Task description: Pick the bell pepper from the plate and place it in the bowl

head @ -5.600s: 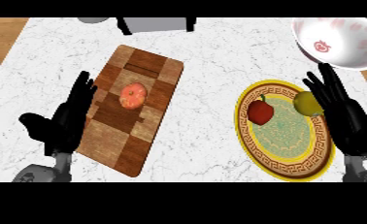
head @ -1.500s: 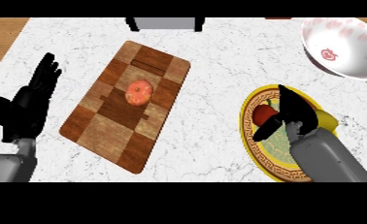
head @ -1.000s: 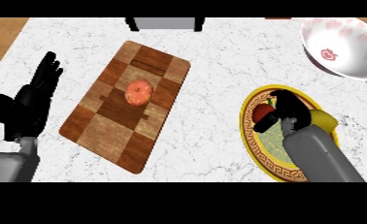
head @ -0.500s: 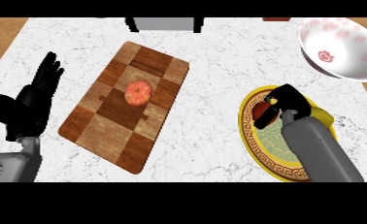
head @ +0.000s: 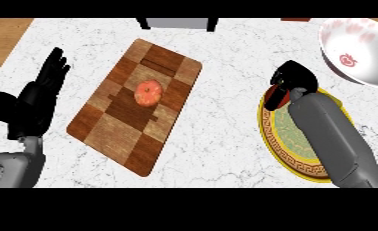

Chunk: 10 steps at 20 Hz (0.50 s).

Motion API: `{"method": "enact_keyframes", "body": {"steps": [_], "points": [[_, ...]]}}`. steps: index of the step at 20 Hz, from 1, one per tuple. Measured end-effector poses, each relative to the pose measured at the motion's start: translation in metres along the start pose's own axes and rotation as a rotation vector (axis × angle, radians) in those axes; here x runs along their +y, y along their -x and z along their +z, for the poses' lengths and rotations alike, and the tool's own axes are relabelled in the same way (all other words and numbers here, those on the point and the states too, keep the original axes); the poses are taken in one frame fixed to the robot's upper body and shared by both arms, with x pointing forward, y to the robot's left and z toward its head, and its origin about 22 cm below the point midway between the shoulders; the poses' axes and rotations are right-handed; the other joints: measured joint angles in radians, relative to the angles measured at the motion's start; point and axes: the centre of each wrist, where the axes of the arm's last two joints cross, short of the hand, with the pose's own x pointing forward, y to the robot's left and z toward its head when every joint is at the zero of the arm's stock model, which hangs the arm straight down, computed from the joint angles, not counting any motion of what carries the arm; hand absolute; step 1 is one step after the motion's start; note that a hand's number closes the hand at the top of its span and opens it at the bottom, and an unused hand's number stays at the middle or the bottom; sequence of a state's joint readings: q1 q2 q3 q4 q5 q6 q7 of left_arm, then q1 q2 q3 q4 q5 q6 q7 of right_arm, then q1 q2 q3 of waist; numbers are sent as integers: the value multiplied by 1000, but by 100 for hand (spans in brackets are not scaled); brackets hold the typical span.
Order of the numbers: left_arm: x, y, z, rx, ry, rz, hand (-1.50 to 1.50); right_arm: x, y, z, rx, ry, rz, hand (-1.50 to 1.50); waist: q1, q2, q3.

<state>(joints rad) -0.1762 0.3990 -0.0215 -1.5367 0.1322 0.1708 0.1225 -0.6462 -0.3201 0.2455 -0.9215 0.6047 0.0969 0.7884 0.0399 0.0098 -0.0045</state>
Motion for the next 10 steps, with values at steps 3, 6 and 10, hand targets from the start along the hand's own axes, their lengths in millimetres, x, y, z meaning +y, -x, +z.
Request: {"method": "enact_keyframes", "body": {"steps": [3, 6, 10], "points": [[-5, 0, 1, -5, 12, 5, 0, -19, -11, -10, -76, 59, 35, 150, 11, 5, 3], [-7, 1, 1, -2, 3, 1, 0, -30, -24, -16, -135, 132, 59, 150, 8, 5, 4], [-2, 3, 1, 7, -12, -6, 0, -64, -45, -8, -173, 290, 73, 150, -8, -2, 5]]}}
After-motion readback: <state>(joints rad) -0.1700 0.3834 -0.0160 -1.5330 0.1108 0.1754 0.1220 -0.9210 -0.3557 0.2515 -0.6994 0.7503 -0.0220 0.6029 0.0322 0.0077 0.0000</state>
